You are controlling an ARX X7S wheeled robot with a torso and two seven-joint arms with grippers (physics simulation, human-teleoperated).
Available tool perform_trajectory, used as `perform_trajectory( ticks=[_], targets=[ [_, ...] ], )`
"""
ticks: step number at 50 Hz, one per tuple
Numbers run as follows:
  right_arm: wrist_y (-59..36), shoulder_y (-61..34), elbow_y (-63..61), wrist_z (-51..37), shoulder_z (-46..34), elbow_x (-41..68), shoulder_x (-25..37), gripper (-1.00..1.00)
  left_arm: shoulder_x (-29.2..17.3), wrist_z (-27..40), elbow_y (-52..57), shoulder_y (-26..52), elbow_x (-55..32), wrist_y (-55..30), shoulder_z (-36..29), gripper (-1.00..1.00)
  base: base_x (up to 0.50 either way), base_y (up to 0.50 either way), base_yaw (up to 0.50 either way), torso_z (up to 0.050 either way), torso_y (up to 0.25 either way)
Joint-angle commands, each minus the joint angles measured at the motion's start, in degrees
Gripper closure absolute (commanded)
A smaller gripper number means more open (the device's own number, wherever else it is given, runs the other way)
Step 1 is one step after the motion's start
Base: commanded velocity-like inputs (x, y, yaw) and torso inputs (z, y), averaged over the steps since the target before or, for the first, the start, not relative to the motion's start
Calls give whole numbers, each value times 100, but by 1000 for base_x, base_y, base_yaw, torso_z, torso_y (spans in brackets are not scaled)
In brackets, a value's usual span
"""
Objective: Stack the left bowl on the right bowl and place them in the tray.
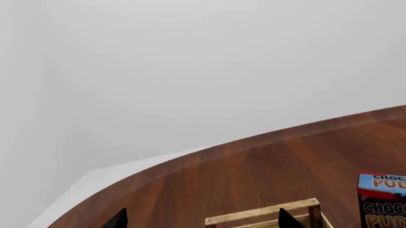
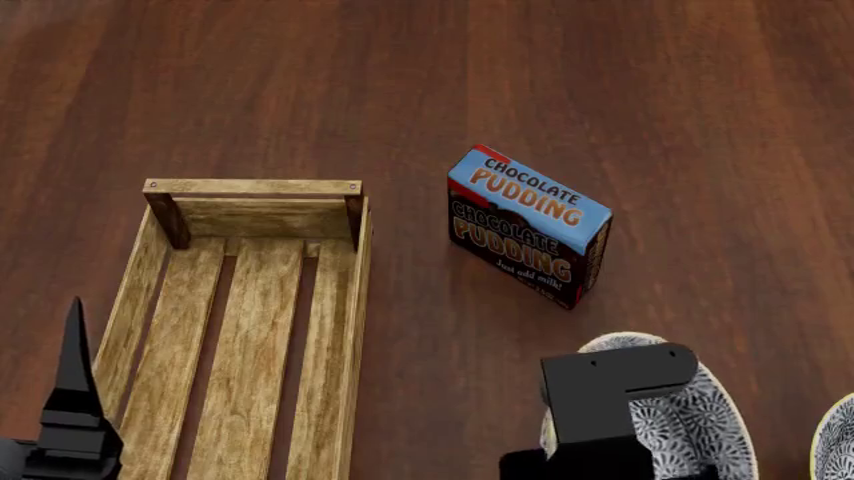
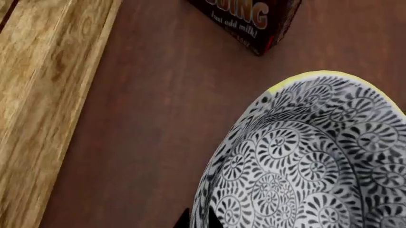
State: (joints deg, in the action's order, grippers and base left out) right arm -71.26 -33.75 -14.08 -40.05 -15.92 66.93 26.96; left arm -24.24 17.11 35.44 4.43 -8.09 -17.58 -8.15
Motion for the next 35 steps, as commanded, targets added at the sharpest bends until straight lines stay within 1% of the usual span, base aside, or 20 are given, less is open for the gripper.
perform_trajectory(
  ticks=[1, 4, 11, 17, 25, 29, 35],
  targets=[
    [-439, -241, -814, -814, 301, 809, -23, 100, -17, 30, 76, -18, -27, -41, 16, -100, 0, 0, 0, 0, 0],
    [-513, -321, -894, -960, 351, 964, -20, 100, -24, 34, 99, -27, -35, -49, 18, -100, 0, 0, 0, 0, 0],
    [-811, -745, -1091, -1680, 592, 1785, 15, 100, -38, 46, 121, -31, -62, -53, 48, -100, 0, 0, 0, 0, 0],
    [-962, -1198, -1061, -2220, 596, 2357, 56, 100, -39, 48, 101, -28, -86, -33, 58, -100, 0, 0, 0, 0, 0],
    [-1170, -1881, -897, -2747, 411, 2865, 263, 100, -41, 69, 58, -28, -96, 6, 82, -100, 0, 0, 0, 0, 0],
    [-1379, -2276, -812, -2908, 191, 2971, 423, 100, -47, 81, 90, -29, -93, -18, 74, -100, 0, 0, 0, 0, 0],
    [-1448, -2664, -714, -3003, 79, 3166, 637, 100, -50, 93, 111, -17, -129, -52, 94, -100, 0, 0, 0, 0, 0]
  ],
)
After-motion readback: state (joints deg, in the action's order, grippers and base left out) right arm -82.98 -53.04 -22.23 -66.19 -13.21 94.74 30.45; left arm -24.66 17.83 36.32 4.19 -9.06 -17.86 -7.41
